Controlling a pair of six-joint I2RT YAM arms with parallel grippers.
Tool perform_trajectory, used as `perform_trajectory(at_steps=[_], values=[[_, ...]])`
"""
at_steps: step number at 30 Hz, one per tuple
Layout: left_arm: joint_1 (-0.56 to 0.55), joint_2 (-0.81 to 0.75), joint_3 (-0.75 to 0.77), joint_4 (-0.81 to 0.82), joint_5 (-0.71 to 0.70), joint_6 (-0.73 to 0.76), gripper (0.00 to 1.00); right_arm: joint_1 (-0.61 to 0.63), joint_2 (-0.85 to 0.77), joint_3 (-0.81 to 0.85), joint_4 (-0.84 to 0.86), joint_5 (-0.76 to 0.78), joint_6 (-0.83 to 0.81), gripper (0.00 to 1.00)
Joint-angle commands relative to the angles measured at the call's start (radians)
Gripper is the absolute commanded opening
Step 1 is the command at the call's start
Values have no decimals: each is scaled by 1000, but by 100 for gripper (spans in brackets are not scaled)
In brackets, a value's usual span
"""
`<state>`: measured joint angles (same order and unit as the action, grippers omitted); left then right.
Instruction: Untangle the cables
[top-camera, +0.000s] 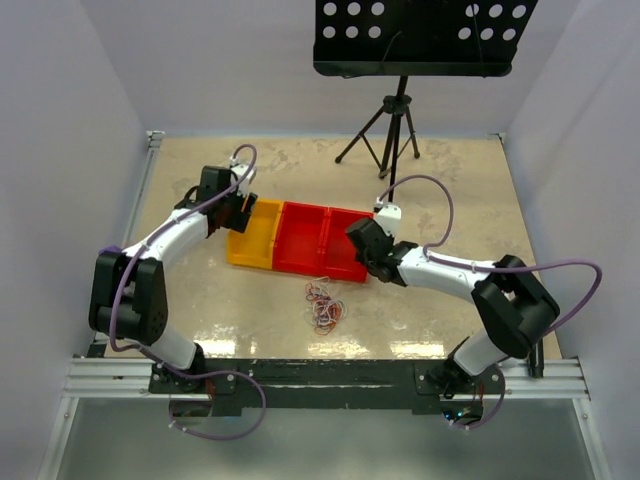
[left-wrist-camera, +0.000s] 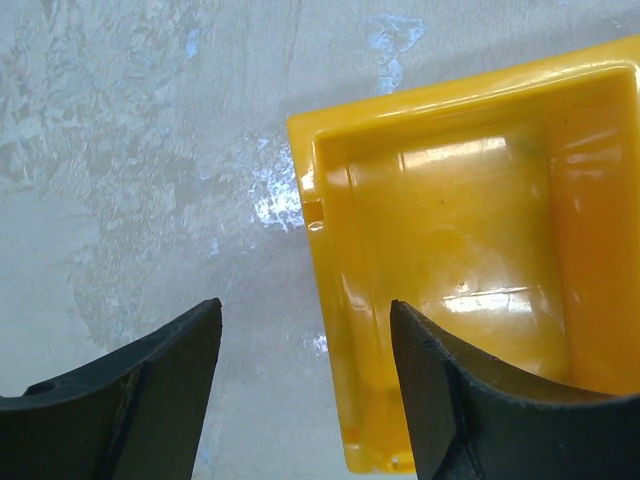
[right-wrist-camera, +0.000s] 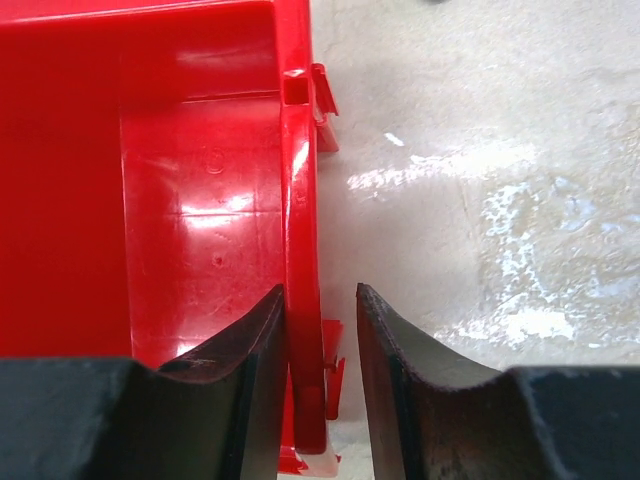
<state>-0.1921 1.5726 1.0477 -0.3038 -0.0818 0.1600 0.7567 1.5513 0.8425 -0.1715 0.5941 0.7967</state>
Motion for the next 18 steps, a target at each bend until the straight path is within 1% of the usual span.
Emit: perform_trajectory(at_steps=[1,4,5,10,13,15,18], values=[[6,-61,-70,75,77,53,71,-13,10,38,-7,24,1,37],[6,-112,-130,69,157,79,64,-11,26,50,10,3,-4,42],[6,-118,-144,59,172,88,61,-13,24,49,16,-2,-5,45],[5,-140,-169,-14,227,141,55,-10,-11,24,47,-19,-19,56],[5,-164,-166,-52,278,157,53,6,-52,-2,58,-27,-8,60],[0,-171,-158,-92,319,165,49,23,-83,-8,46,-22,5,61],[-9,-178,-149,-152,359,173,47,65,-121,-14,27,-19,27,61]])
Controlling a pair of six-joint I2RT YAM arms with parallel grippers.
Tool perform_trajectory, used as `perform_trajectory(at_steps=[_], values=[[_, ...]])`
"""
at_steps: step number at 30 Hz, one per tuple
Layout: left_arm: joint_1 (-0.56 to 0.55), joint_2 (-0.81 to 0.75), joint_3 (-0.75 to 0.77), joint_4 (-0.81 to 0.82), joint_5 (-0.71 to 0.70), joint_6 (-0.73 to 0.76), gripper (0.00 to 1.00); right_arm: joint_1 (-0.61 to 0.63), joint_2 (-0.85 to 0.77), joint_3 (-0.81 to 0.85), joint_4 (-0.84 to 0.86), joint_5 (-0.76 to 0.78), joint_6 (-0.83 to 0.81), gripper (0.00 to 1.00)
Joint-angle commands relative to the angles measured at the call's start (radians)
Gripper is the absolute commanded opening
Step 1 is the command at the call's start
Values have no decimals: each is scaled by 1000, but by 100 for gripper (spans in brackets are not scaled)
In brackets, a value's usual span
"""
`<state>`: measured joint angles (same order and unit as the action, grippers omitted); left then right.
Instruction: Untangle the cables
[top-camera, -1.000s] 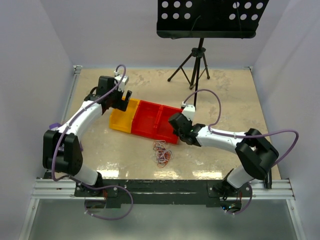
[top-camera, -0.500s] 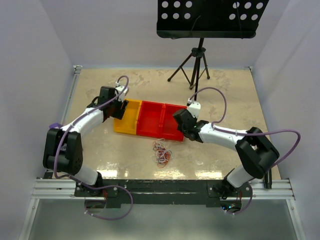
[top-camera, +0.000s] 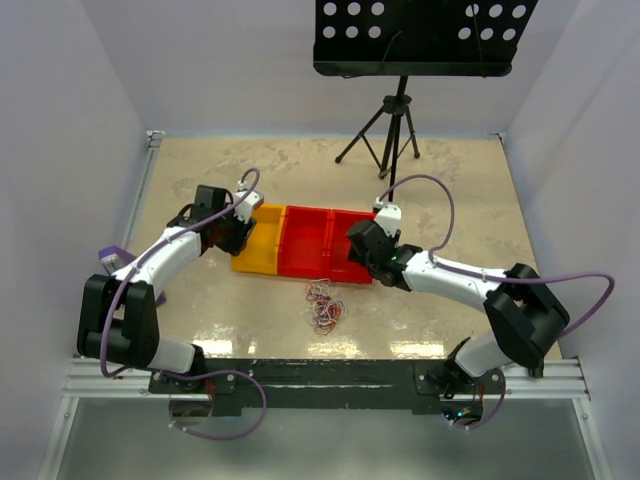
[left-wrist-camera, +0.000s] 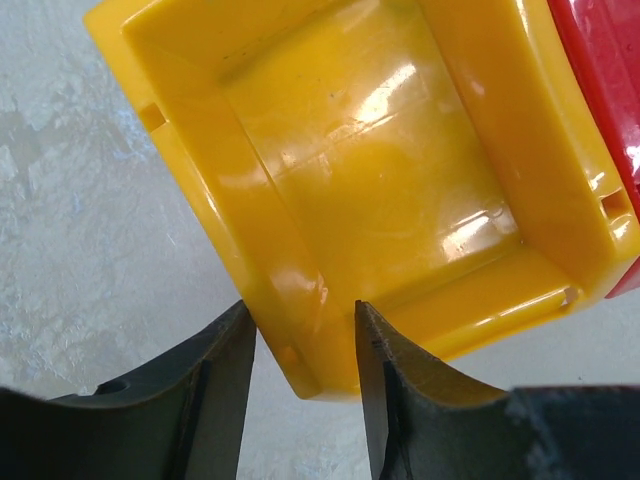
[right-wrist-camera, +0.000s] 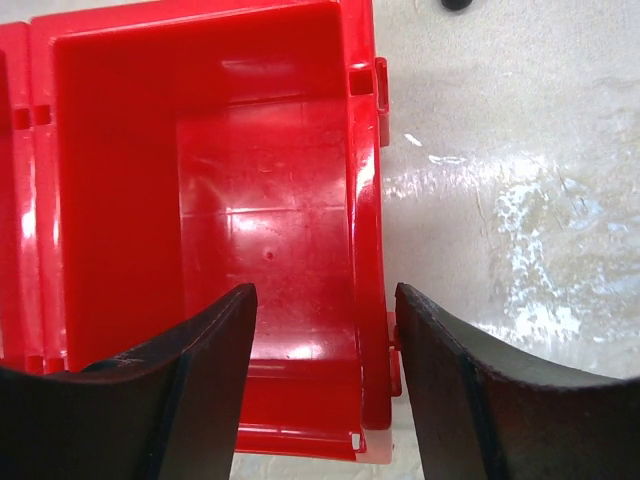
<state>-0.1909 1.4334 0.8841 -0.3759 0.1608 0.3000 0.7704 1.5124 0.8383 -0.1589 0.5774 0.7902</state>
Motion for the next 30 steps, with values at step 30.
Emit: perform_trajectory(at_steps=[30], values=[[-13,-146,-19,-153,40,14,71,104,26,91,59,-31,-8,60]])
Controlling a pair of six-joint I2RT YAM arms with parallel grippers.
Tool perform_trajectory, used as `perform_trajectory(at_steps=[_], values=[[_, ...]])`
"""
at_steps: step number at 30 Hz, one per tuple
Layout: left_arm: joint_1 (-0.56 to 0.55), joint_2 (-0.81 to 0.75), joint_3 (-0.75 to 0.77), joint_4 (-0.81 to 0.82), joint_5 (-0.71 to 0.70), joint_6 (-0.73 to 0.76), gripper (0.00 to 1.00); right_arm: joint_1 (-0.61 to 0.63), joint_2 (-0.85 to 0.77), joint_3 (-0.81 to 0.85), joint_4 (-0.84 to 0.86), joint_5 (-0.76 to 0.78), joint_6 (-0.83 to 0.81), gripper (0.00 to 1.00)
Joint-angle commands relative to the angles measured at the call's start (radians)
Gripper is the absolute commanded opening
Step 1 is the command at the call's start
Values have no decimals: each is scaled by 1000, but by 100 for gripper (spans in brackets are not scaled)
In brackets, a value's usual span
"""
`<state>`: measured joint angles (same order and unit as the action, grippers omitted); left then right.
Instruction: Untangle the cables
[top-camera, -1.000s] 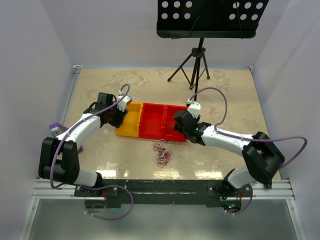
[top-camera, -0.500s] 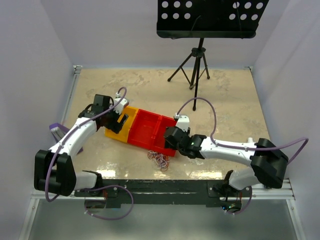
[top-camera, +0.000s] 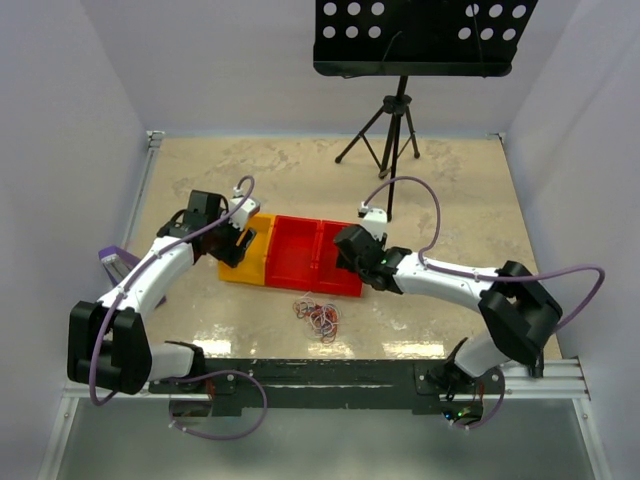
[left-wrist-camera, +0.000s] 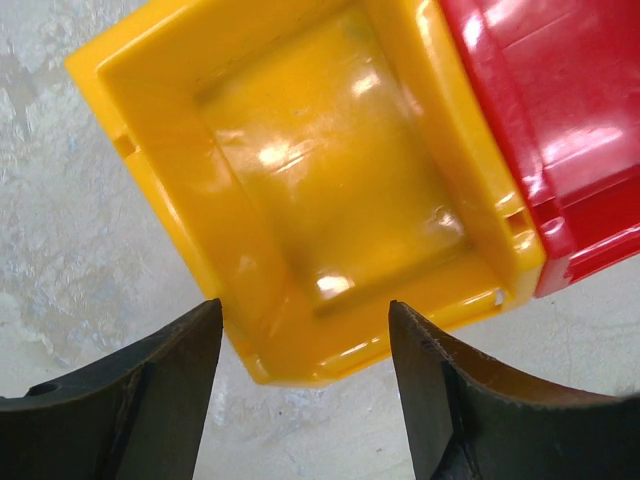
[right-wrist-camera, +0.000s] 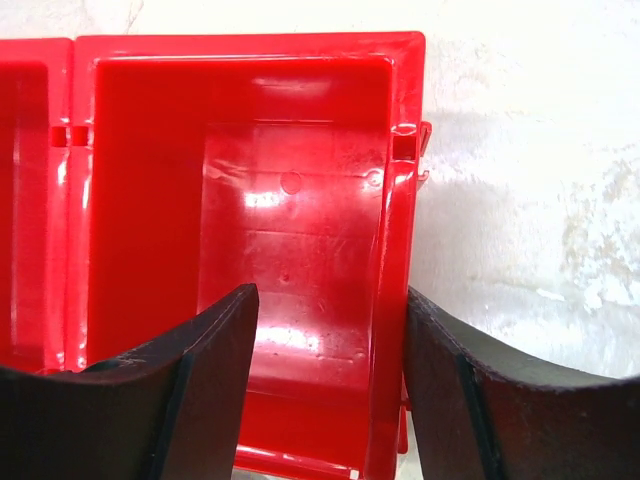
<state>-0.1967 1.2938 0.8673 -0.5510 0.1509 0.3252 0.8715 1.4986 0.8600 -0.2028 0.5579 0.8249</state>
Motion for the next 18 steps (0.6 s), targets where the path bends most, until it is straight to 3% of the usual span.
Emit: perform_trajectory(at_steps=[1,5,10,18], values=[[-7,-7,-8,28,52,-11,71,1,52,67,115,-13,-46,60],[-7,-4,-24,37,61,-12,71,-14,98,70,134,-23,-46,59],[-16,15,-19,59,108,-12,72,-66,91,54,155,-16,-63,69],[-36,13,-16,42,156,-25,72,-127,106,71,167,-36,-99,72]])
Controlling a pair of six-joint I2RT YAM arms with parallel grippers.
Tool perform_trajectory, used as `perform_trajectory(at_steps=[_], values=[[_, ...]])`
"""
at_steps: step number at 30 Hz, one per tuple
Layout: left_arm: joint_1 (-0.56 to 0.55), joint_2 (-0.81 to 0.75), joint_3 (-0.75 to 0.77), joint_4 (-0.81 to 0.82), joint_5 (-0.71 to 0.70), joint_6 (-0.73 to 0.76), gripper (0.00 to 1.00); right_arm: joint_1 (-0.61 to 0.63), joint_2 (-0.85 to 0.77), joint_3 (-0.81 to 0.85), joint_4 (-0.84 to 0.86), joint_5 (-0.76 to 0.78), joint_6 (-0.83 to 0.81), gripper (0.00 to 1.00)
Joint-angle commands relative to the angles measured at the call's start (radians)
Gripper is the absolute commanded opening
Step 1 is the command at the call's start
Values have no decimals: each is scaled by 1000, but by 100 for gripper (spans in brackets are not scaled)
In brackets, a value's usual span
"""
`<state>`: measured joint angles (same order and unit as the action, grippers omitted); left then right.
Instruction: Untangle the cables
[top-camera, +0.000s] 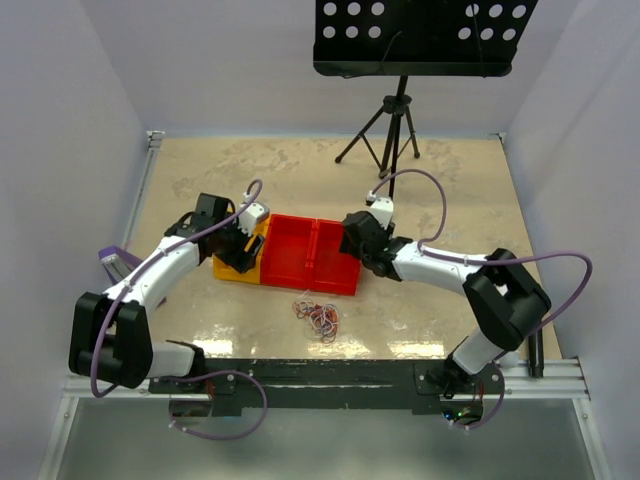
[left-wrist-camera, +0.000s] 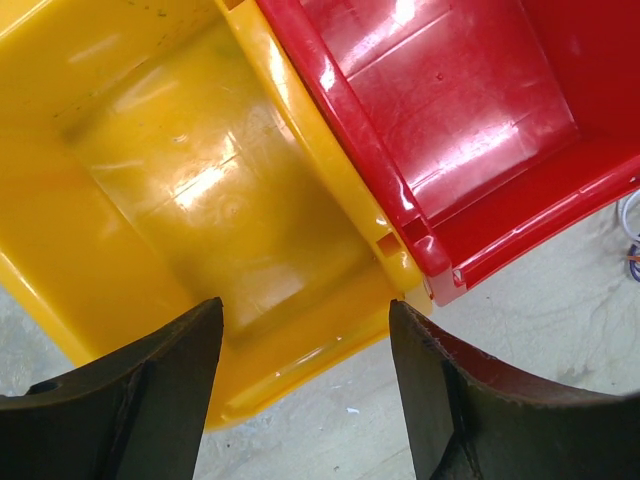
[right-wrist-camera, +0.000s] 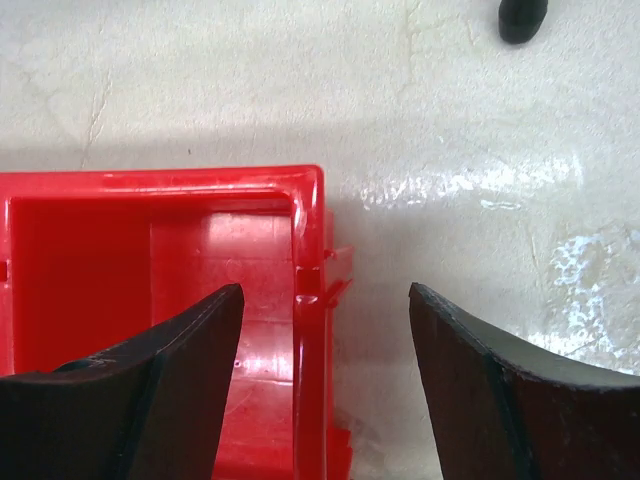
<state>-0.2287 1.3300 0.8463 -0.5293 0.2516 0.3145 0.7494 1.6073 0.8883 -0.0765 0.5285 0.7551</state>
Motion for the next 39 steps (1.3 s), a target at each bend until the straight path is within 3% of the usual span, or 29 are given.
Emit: perform_trajectory(at_steps=[1,23,28,32,37,39], values=[[-6,-26,1,15,64,-14,72,-7,6,47,43,-7,-34,72],[-118,-25,14,-8,156,-54,75,-74,197,251,26,25,-131,71],[-124,-23,43,-27,172,-54,77,-74,123,221,14,50,-125,77],[-124,-2,147,-129,210,-54,85,-73,13,189,8,79,-141,83],[-123,-47,224,-213,164,-29,100,-35,-110,176,-61,67,-126,84],[-123,-77,232,-245,164,-26,100,13,-162,143,-68,45,-108,82]])
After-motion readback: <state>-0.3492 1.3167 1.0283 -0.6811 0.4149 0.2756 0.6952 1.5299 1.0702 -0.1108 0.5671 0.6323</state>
